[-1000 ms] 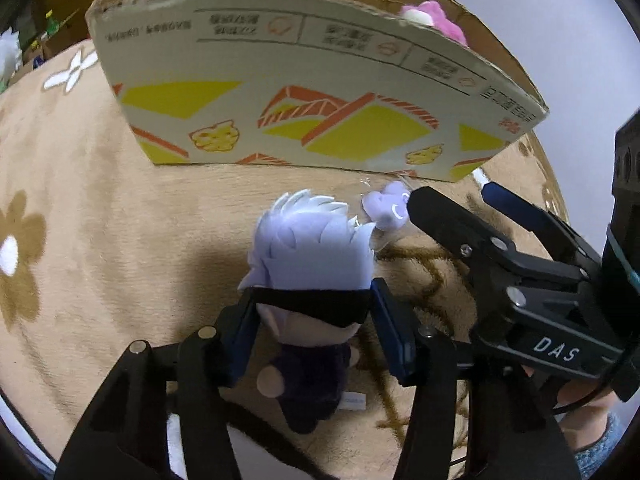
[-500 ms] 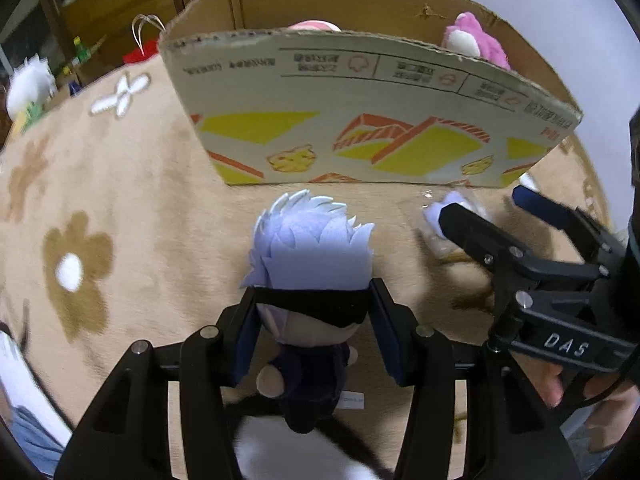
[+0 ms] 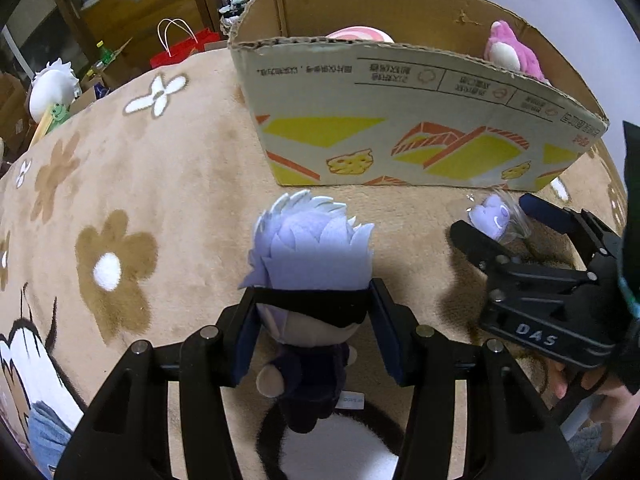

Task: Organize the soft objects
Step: 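Close the left tool on the white-haired doll while the right tool grips the bagged plush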

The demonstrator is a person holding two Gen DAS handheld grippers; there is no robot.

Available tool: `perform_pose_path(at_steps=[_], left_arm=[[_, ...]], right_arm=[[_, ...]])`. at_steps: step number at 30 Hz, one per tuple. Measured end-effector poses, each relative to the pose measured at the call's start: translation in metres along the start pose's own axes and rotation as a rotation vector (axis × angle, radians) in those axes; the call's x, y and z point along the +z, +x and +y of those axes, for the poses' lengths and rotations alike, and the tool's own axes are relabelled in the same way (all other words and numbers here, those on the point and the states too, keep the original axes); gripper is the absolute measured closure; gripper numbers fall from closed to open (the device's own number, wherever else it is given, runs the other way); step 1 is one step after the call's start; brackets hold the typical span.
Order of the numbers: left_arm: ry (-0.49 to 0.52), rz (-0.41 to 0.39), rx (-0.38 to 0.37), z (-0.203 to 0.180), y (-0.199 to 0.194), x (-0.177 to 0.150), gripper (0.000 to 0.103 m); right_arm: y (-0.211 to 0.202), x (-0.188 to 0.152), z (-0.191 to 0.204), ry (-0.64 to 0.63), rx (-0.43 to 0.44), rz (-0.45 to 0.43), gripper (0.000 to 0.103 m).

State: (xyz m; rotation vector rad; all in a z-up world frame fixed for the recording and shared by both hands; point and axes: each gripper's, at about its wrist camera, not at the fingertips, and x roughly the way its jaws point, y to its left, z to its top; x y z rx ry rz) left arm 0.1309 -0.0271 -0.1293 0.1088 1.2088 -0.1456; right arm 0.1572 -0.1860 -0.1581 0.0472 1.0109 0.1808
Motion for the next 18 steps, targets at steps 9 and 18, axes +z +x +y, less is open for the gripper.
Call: perform_pose_path(at_steps=[9, 18], left_arm=[[-0.009, 0.010, -0.004, -0.001, 0.001, 0.004, 0.052], [0.007, -0.024, -0.014, -0.001, -0.002, 0.006, 0.052]], right_arm=[[0.009, -0.003, 0.012, -0.068, -0.063, 0.011, 0.014], [-0.002, -0.008, 0.014, -0.069, -0.044, 0.004, 0.022]])
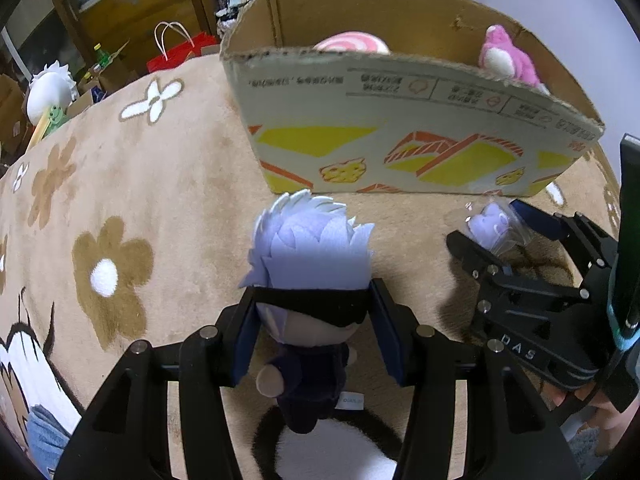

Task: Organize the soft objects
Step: 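Close the left tool on the white-haired doll while the right tool grips the bagged plush, then carry the doll with the left tool while the right tool carries the bagged plush over the box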

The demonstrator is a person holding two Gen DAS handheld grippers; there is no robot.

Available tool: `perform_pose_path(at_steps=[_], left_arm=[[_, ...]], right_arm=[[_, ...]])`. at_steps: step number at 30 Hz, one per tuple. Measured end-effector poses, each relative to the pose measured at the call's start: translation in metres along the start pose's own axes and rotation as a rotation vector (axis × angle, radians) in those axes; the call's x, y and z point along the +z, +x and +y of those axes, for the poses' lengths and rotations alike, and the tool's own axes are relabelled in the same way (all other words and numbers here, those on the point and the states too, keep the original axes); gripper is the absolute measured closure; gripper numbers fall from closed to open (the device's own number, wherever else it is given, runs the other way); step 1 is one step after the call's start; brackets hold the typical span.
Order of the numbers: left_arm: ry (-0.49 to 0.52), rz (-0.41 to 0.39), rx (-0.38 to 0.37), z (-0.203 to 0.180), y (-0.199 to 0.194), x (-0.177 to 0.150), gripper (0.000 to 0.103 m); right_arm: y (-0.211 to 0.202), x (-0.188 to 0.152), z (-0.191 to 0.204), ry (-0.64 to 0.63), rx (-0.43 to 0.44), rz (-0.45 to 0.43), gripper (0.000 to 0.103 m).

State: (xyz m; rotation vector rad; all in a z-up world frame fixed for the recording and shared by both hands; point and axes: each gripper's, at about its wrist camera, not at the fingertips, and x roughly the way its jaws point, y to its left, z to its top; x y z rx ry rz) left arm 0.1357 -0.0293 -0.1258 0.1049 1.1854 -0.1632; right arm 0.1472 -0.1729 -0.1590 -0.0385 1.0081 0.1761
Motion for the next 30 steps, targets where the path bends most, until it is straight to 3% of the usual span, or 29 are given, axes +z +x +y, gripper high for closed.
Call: perform_pose_path(at_steps=[13, 23, 30], left_arm=[[0.019, -0.107, -0.002, -0.007, -0.025, 0.001, 0.052], [0.017, -0.211, 0.005, -0.008, -0.055, -0.003, 0.052], [0.005, -0.342, 0.030, -0.009, -0.086, -0.007, 0.052]], right_arm=[[-0.057, -0.011, -0.016, 0.043, 0.002, -0.082, 0.023], [-0.102, -0.006, -0.019, 0.041, -0.062, -0.183, 0.023], [-0.125, 0.002, -0.008, 0.034, -0.121, -0.271, 0.023]])
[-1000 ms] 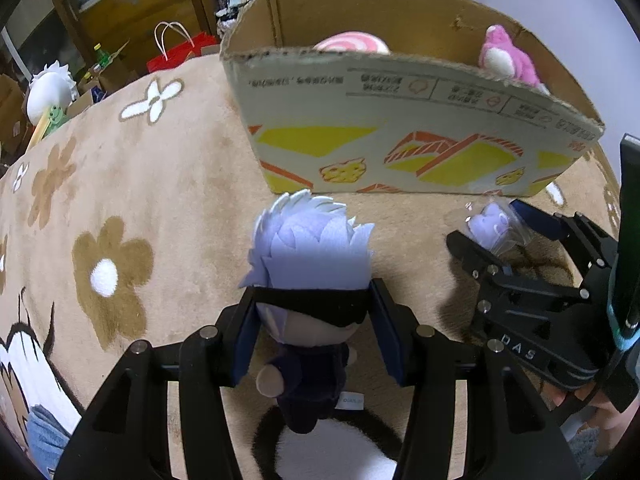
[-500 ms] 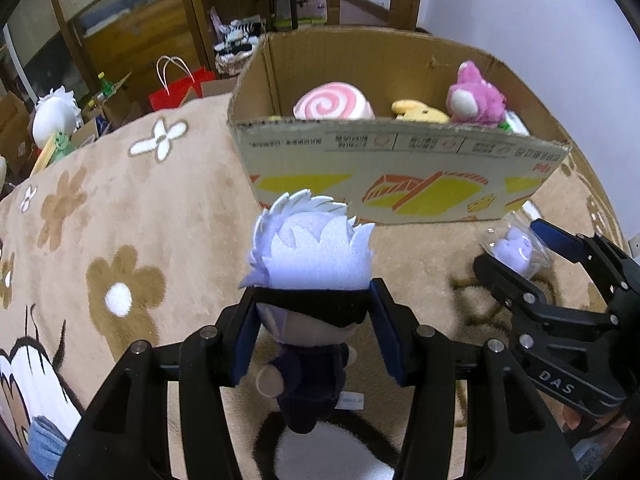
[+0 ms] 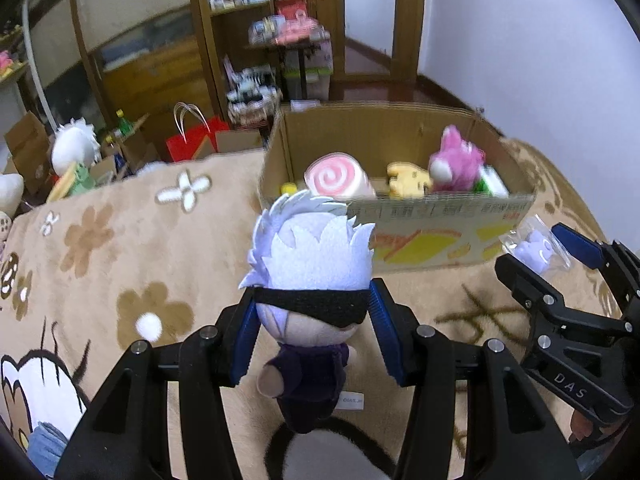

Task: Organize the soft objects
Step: 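Carry the doll with the left tool while the right tool carries the bagged plush over the box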

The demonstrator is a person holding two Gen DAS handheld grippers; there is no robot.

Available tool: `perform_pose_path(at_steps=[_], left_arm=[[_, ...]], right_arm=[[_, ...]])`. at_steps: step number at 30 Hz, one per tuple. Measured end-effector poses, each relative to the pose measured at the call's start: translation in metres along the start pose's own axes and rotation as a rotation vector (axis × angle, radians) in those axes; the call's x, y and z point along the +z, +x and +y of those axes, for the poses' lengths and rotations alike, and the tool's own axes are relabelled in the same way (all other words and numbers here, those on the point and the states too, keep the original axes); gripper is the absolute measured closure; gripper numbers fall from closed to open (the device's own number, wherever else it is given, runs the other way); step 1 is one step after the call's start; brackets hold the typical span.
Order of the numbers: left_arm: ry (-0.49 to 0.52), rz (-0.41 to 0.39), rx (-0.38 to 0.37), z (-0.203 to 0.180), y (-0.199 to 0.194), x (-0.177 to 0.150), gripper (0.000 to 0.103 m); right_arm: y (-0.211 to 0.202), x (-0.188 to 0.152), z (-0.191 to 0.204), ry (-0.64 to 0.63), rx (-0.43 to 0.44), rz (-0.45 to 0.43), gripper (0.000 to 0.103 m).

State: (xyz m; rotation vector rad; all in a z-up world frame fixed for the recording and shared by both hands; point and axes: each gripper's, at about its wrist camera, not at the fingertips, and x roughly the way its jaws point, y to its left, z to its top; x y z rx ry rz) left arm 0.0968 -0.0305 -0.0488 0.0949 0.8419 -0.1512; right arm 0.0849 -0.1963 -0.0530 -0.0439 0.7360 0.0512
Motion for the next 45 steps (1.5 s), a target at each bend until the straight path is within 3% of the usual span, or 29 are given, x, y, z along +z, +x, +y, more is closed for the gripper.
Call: perform_pose_path(at_steps=[11, 23, 30, 45], left_arm=[[0.001, -0.242, 0.029, 0.000, -0.039, 0.019, 0.052], [0.045, -0.385, 0.062, -0.002, -0.042, 0.047, 0.052], [0.074, -0.399, 0.072, -0.005, -0.025, 0.060, 0.052], [0.079, -0.304, 0.057, -0.009, 0.027, 0.074, 0.051]], right_arm=[[-0.041, 0.027, -0.010, 0.040, -0.052, -0.182, 0.023], [-0.043, 0.047, -0.013, 0.035, -0.080, -0.273, 0.023], [-0.029, 0.062, -0.014, 0.022, -0.089, -0.296, 0.023], [0.017, 0.072, -0.016, -0.004, -0.066, -0.285, 0.023]])
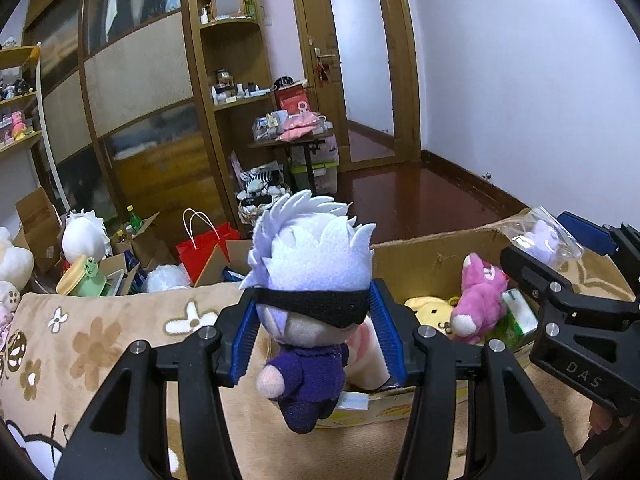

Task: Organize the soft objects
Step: 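Carry the doll with the left tool while the right tool carries the bagged plush over the box, then open the left tool to drop the doll while the right tool releases the bagged plush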

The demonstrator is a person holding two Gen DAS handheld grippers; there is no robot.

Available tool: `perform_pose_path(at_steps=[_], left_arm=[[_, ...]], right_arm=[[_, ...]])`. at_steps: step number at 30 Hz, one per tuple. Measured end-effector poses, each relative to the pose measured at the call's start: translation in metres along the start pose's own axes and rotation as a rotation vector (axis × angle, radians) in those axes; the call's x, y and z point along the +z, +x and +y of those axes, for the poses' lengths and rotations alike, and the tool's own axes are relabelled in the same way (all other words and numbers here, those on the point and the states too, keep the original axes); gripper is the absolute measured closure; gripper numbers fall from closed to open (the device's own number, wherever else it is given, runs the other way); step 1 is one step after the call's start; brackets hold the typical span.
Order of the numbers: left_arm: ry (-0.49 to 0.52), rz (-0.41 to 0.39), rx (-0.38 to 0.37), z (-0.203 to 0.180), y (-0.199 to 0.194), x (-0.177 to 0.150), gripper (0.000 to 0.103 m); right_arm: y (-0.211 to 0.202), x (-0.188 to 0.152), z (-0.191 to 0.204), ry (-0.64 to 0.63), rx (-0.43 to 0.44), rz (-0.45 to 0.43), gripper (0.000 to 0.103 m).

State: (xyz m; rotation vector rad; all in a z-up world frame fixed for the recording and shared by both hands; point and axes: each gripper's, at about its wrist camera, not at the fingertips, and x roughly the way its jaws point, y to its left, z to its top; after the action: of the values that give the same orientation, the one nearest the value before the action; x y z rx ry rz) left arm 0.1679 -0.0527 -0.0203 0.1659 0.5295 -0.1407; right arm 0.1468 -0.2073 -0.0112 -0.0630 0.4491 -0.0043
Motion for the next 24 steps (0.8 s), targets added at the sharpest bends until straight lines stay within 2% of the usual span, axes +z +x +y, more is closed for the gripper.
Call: perform_pose_path(at_steps=[4, 17, 19, 21, 24], left_arm=[[-0.015, 0.036, -0.011, 0.003, 0.012, -0.003, 0.051], [-0.040, 0.048, -0.049, 0.012, 0.018, -0.005, 0.047], [-0.036, 0.046, -0.059, 0.013, 0.017, -0.004, 0.040], [-0.039, 0.043, -0.053, 0.015, 0.017, -0.003, 0.027], [-0.051, 0.049, -0.049, 0.018, 0.017, -0.004, 0.026]], right_arm=[[0.011, -0.005, -0.005, 0.029, 0.021, 0.013, 0.023], [0.029, -0.017, -0.022, 0.112, 0.138, 0.041, 0.023], [0.029, -0.018, -0.021, 0.120, 0.151, 0.042, 0.022], [0.030, -0.017, -0.020, 0.119, 0.161, 0.046, 0.022], [0.033, -0.019, -0.020, 0.123, 0.179, 0.057, 0.022]])
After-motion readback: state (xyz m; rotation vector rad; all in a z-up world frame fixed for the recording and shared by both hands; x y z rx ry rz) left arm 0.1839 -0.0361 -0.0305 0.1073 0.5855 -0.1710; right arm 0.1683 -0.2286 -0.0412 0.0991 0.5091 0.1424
